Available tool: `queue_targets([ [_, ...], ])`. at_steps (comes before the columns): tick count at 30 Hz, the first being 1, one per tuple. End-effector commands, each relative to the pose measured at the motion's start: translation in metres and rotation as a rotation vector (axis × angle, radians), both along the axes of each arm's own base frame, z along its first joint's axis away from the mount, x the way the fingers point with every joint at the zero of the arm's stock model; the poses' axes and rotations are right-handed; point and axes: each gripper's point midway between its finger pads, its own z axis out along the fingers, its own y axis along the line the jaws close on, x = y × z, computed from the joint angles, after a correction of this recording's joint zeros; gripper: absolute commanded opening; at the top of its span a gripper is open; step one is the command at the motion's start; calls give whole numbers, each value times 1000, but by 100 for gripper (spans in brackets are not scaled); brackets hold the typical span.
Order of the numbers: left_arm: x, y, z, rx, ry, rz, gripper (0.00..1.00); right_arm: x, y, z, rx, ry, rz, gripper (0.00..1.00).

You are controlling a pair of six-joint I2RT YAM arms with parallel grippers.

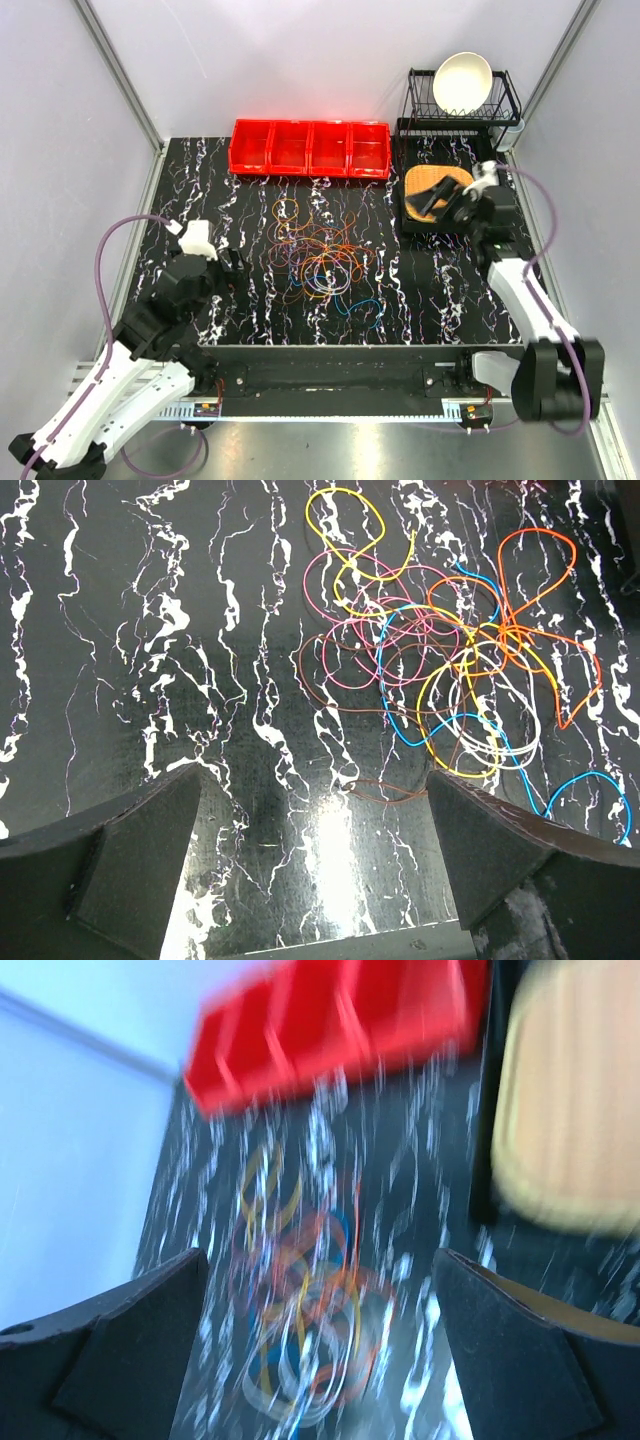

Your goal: Untangle the cables

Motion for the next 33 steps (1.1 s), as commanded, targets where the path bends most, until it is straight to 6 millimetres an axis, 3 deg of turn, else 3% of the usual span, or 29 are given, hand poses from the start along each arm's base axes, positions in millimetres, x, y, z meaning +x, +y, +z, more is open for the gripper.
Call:
queue_targets([
  [1,0,-2,18,-32,-58,-21,99,-21,44,-29,183,276,162,100],
  [6,1,-3,15,-28,-48,-22,99,-30,64,-40,167,378,157,100],
  [7,1,-4,15,-27,-40,-23,99,-34,75,-42,129,389,160,100],
  [10,1,-6,13,-25,-29,-32,99,-56,89,-63,70,492,155,99],
  [11,1,-7,13,-26,-29,-33,99,-72,101,-71,49,533,185,99],
  [13,1,-6,12,-25,-27,-33,99,-91,106,-83,31,566,184,97],
  [15,1,-5,13,-26,-32,-30,99,-114,123,-89,-15,565,247,94],
  [18,0,-4,14,-28,-38,-24,99,-136,138,-103,-156,574,311,88],
  [21,0,-3,16,-32,-45,-21,99,-148,149,-109,-305,567,343,83],
  [28,-2,0,19,-40,-61,-12,99,-177,163,-147,-566,619,431,72],
  [33,-2,0,17,-38,-57,-13,99,-172,173,-170,-669,639,464,59],
])
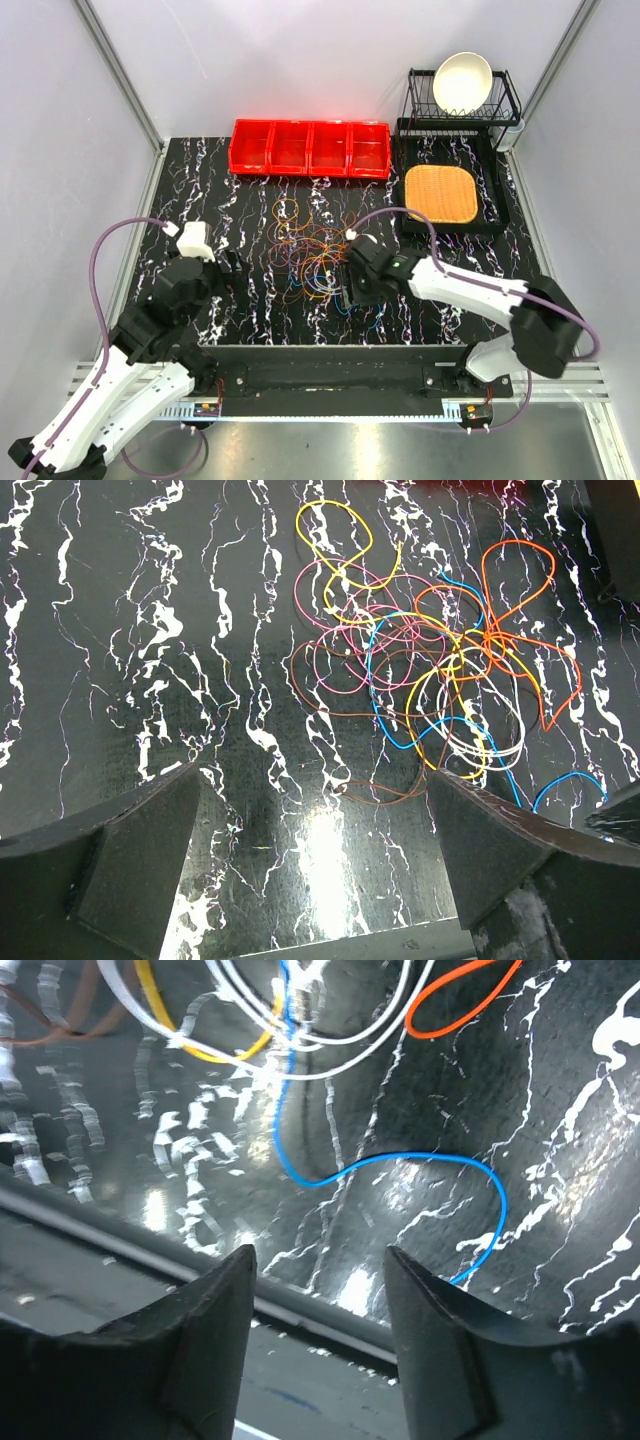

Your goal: Untangle the cables

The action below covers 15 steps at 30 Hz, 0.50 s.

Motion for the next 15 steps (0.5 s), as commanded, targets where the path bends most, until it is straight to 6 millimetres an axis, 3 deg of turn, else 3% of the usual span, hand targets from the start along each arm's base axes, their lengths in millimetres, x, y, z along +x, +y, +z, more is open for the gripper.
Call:
queue_targets([
  [1,2,0,11,-12,-31,-1,99,14,5,-9,-90,-44,47,59],
  [5,1,0,10,-11,-32,-2,99,15,16,-25,-106,-21,81,55],
  [15,1,1,11,-9,-37,1,99,18,33,-36,-133,-33,135,55],
])
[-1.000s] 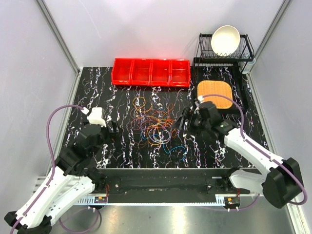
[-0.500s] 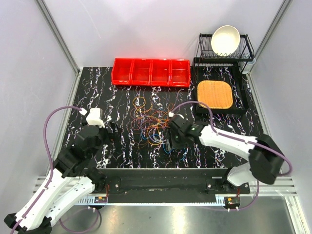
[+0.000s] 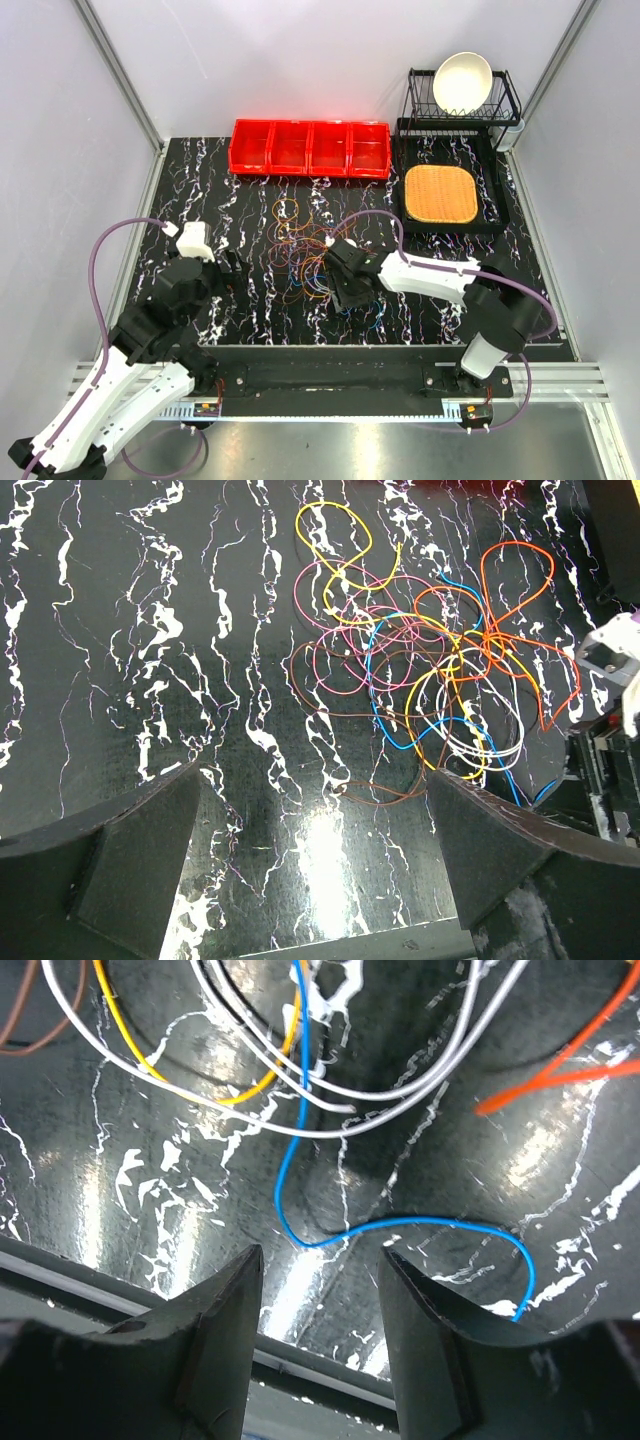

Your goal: Untangle the cables

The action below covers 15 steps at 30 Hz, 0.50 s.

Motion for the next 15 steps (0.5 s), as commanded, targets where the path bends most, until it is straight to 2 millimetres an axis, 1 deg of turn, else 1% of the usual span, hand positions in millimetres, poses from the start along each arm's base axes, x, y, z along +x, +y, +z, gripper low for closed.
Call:
queue_targets([
  [1,1,1,10,-7,-33,-1,99,10,18,9,20,-57,39,55],
  [6,1,1,11,-8,-36,0,99,11,23,2,7,-57,57,54],
  [10,1,1,11,-10,-37,-1,99,15,28,-2,4,-57,61,50],
  [11,1,1,11,-9,-38,-2,99,15,28,-5,-5,-52,64,49],
  [12,1,1,11,-9,-38,-2,99,15,28,-8,-10,-50,64,48],
  [13,1,1,11,-8,-37,-2,99,14,28,-10,-16,-45,68,43],
  [15,1,2,12,-10,-40,-2,99,14,27,-15,-30,-41,66,40],
])
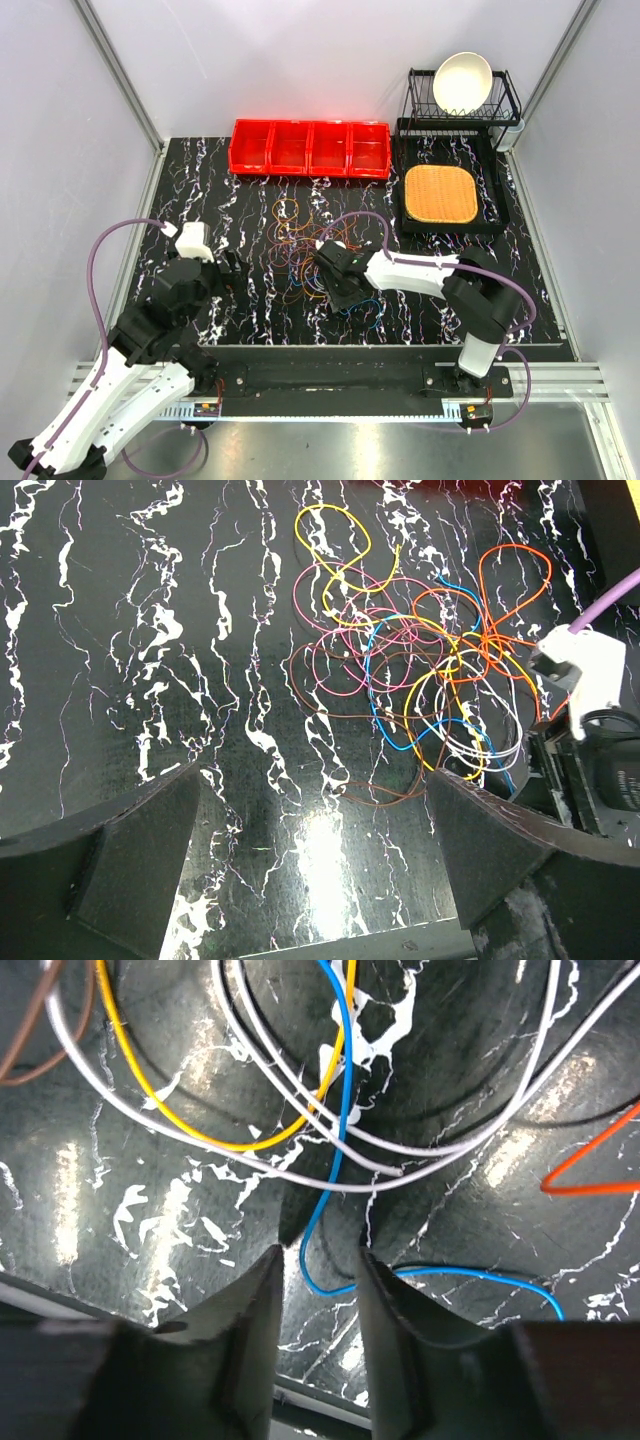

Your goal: Untangle the cables

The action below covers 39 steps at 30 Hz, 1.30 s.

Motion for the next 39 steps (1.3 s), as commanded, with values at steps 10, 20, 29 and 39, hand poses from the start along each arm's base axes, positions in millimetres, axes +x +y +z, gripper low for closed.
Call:
queue_targets([
  [10,1,2,12,-10,-39,-1,99,8,20,53,69,-79,80,0],
  [20,6,-44,37,-192,-42,-133,94,6,60,326,570,-388,285,0],
  [29,10,-71,66,-279,-125,-246,98,-9,68,384,724,-412,342,0],
  [39,17,-106,89,-365,-242,-384,99,-16,69,407,788,-422,358,0],
])
